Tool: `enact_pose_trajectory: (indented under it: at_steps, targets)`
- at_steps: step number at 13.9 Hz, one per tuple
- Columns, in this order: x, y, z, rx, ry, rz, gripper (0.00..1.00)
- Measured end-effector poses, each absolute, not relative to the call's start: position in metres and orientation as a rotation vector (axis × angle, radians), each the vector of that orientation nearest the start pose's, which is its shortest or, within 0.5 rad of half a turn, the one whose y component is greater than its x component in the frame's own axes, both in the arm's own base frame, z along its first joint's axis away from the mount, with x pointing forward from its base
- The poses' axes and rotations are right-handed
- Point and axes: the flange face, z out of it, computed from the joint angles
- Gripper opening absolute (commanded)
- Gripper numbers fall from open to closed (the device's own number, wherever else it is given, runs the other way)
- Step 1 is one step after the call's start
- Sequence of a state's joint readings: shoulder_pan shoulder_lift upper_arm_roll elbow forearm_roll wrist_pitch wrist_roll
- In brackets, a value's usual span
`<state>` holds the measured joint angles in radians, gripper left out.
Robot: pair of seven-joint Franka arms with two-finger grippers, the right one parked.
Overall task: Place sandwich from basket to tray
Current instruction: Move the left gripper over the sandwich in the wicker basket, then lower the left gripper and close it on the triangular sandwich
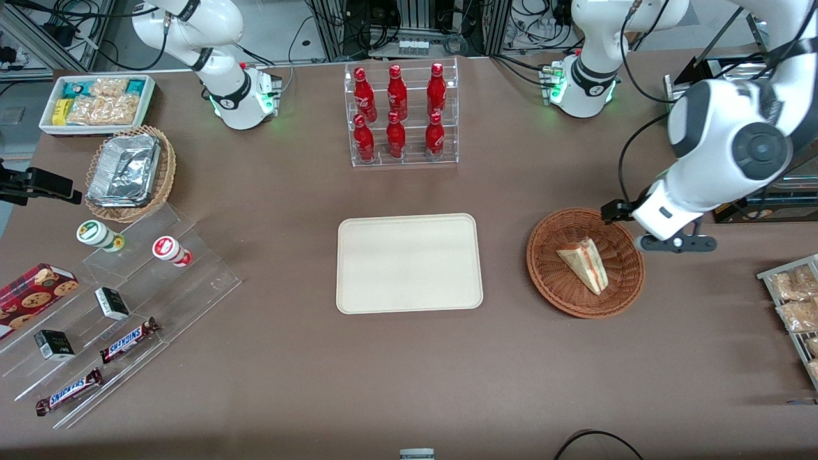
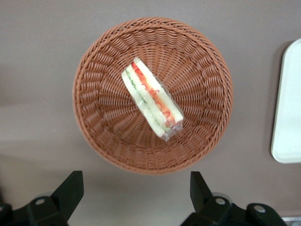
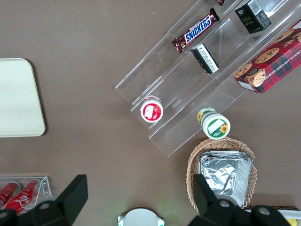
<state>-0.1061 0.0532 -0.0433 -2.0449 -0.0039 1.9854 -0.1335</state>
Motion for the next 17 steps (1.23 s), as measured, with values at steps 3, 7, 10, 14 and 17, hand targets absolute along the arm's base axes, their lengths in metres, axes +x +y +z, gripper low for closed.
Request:
enact_pose_trajectory:
  at_steps: [3, 7, 10, 14, 17]
  targets:
    - [0.532, -0.089, 0.373, -3.116, -0.292, 0.100, 1.00]
    - [0.524, -0.098, 0.358, -3.058, -0.752, -0.004, 1.00]
    - [0.523, -0.098, 0.351, -2.983, -1.110, -0.096, 1.00]
    - [0.516, -0.097, 0.331, -2.972, -1.214, -0.165, 1.00]
    - [0.515, -0.097, 0.311, -2.967, -1.218, -0.149, 1.00]
